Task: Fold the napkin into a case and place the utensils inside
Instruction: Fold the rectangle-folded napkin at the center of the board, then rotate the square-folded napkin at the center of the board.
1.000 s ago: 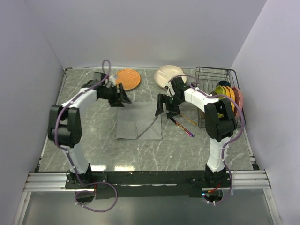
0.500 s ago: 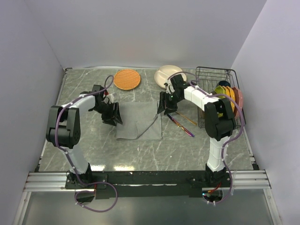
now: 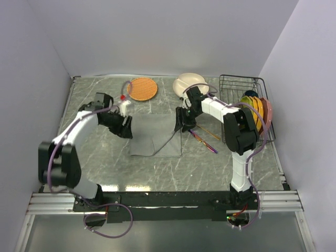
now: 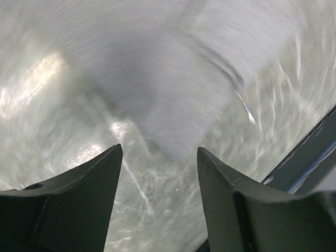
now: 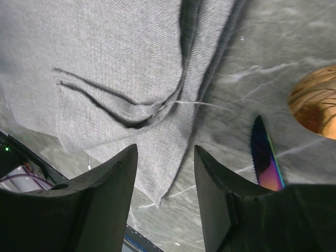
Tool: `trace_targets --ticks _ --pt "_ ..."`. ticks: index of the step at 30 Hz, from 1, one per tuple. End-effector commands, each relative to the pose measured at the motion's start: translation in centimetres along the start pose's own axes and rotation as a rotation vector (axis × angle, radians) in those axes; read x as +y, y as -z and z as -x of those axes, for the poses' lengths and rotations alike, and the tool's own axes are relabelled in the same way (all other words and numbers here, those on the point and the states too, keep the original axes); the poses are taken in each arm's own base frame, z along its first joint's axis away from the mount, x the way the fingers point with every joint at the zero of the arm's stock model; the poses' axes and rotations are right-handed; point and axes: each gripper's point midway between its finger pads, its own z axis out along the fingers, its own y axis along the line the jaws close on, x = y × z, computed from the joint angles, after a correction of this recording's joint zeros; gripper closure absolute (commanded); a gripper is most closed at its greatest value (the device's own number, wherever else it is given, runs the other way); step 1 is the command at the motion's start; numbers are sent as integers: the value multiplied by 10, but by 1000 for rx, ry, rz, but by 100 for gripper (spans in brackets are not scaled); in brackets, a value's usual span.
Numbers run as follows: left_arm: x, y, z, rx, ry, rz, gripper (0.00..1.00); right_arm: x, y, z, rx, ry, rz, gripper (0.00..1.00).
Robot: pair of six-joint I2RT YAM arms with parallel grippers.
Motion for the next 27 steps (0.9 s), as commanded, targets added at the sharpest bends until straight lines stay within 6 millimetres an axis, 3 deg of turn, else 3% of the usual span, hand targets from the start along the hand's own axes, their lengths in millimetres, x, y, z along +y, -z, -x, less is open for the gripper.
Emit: trace_targets --ticks 1,4,6,9,11,16,19,23,27 --pt "-45 5 -28 69 -517 -61 41 10 7 4 -2 36 31 43" --pt "-63 -11 -53 144 -613 -111 56 21 19 10 -28 62 69 39" --pt "-65 -20 -74 206 -643 -121 60 28 31 18 -55 88 86 39" --pt "-70 -30 -84 233 -674 -124 66 37 46 40 -124 142 88 39" --pt "-71 -38 -81 225 -694 -113 66 38 47 55 -169 157 73 38" --pt "-43 -60 -85 283 -637 -5 71 38 44 85 -228 152 65 35" --pt "-22 -66 -76 261 -569 47 71 41 45 102 -271 167 64 29" --pt "18 -61 -62 247 -408 84 73 41 39 118 -308 180 64 13" --pt "68 -42 -30 152 -294 194 68 39 31 135 -338 174 60 10"
